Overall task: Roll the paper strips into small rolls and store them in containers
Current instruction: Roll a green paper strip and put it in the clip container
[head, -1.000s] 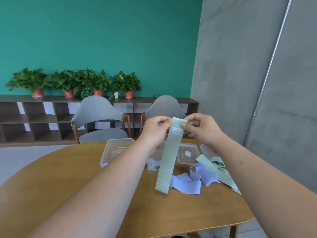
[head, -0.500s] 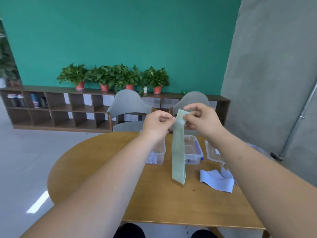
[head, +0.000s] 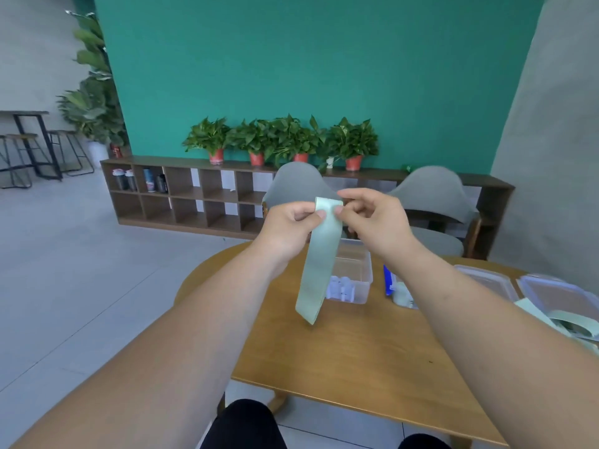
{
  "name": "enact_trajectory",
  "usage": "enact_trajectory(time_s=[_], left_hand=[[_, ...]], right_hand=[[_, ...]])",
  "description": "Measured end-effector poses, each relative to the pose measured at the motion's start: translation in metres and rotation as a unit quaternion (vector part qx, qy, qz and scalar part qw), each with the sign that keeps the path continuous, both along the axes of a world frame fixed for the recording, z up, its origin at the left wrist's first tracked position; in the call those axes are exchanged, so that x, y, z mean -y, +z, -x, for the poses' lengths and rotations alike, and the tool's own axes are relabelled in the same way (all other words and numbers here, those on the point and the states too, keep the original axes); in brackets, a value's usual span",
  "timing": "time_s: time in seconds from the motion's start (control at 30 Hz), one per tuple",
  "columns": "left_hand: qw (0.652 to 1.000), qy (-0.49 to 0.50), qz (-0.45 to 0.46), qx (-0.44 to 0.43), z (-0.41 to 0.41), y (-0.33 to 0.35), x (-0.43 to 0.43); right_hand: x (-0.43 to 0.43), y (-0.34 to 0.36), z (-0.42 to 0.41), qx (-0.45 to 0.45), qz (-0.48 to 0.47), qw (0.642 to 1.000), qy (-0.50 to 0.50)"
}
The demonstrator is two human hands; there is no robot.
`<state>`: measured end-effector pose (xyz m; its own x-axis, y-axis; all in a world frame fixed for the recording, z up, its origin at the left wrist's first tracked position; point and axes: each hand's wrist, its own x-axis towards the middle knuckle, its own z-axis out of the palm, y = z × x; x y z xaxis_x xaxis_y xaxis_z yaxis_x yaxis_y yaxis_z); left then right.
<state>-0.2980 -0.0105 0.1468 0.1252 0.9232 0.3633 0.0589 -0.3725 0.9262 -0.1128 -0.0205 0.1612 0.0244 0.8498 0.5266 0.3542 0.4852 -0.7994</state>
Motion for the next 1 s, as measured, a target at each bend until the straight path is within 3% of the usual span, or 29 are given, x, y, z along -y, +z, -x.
enact_trajectory(time_s=[0.17, 0.43, 0.73, 0.83, 1.0], left_hand=[[0.999, 0.021, 0.016, 0.036, 0.028, 0.004, 0.001], [0.982, 0.177, 0.001, -0.066, 0.064, -0.016, -0.042], [0.970, 0.190, -0.126, -0.079, 0.078, -0.022, -0.067], [0.971, 0.184, -0.091, -0.125, 0.076, -0.074, -0.056], [0.944, 0.162, 0.021, -0.287, 0.063, -0.189, -0.020]], right_hand=[[-0.007, -0.005, 0.029, -0.030, 0.066, 0.993, 0.088], [-0.055, -0.026, 0.070, -0.011, 0.090, 0.992, 0.084], [-0.093, -0.027, 0.088, 0.011, -0.013, 0.999, 0.028], [-0.087, -0.075, 0.085, 0.064, 0.007, 0.998, 0.016], [-0.053, -0.204, 0.074, 0.226, 0.145, 0.961, 0.060]])
